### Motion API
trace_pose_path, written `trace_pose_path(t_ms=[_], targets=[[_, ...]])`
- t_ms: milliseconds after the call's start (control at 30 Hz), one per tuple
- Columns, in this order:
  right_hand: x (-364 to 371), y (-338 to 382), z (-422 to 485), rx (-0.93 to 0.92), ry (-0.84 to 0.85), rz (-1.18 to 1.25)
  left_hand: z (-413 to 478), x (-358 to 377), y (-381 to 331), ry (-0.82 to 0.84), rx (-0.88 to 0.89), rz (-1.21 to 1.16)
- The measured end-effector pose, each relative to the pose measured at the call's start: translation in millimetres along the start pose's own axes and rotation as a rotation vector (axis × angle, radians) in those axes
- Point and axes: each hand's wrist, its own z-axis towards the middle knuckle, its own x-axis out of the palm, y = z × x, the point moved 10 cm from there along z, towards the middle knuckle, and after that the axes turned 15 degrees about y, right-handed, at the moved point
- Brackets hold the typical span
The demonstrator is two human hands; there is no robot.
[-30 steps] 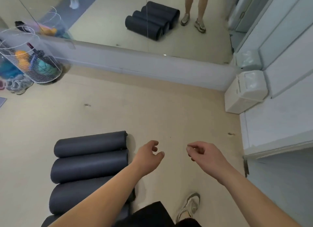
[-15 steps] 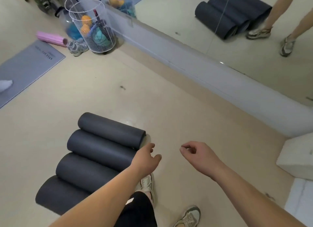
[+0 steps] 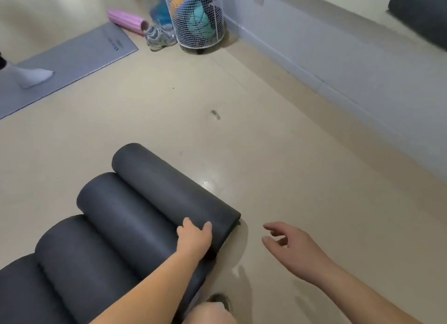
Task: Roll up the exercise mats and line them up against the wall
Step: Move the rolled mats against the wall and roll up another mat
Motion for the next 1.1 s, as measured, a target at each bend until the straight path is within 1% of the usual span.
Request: trace_pose_path(t_ms=[67, 100, 167, 233, 267, 333, 367, 400, 467, 500, 567, 633, 733, 800, 867, 967, 1033, 1100], targets=[[12.0, -23.6, 59.5, -0.044, 0.020, -0.027, 59.7, -0.4, 33.9, -0.134, -0.090, -0.098], [18.5, -30.7, 87.9, -0.077, 0.025, -0.051, 86.1, 2.1, 45.7, -0.174, -0.107, -0.141], [31.1, -34.0, 140.8, -0.154, 0.045, -0.085, 124.7, 8.5, 53.4, -0.217, -0.106, -0.197], [44.9, -29.4, 194.2, -0.214, 0.073, -0.111, 151.4, 12.9, 52.8, -0.268, -0.086, -0.159], [52.4, -25.3, 216.5, -0.238, 0.092, -0.122, 158.1, 13.4, 49.2, -0.302, -0.049, -0.115], [62.8, -20.6, 253.5, -0.262, 0.091, -0.161, 164.9, 11.7, 39.5, -0.359, 0.143, -0.051], [65.5, -20.7, 266.1, -0.240, 0.080, -0.196, 165.4, 9.1, 36.6, -0.373, 0.239, -0.046], [64.5, -22.2, 274.8, -0.206, 0.060, -0.237, 167.9, 5.8, 38.4, -0.373, 0.296, -0.074], [53.5, -22.3, 281.6, -0.150, 0.005, -0.303, 179.0, 4.7, 55.5, -0.310, 0.257, -0.260], [45.2, -21.2, 282.8, -0.138, -0.015, -0.302, 185.7, 7.7, 62.0, -0.260, 0.229, -0.385], [30.1, -20.5, 290.0, -0.129, -0.017, -0.275, 197.9, 22.6, 54.9, -0.129, 0.241, -0.587], [15.9, -18.7, 297.2, -0.145, -0.015, -0.207, 206.6, 36.8, 41.5, -0.058, 0.252, -0.688], [0.7, -24.8, 302.5, -0.179, -0.030, -0.059, 211.8, 53.0, 29.4, -0.029, 0.281, -0.750], [-4.5, -33.0, 302.9, -0.184, -0.044, -0.003, 213.3, 64.2, 25.5, -0.003, 0.305, -0.761], [-1.9, -34.9, 303.4, -0.169, -0.045, -0.033, 215.8, 66.8, 25.1, -0.003, 0.320, -0.743], [2.8, -34.6, 304.0, -0.135, -0.043, -0.151, 221.8, 67.8, 27.5, 0.000, 0.331, -0.790], [0.6, -35.8, 302.3, -0.124, -0.064, -0.152, 227.1, 69.2, 32.0, 0.012, 0.315, -0.851], [-1.4, -43.3, 297.2, -0.112, -0.083, -0.100, 231.3, 69.0, 32.2, 0.024, 0.308, -0.856]])
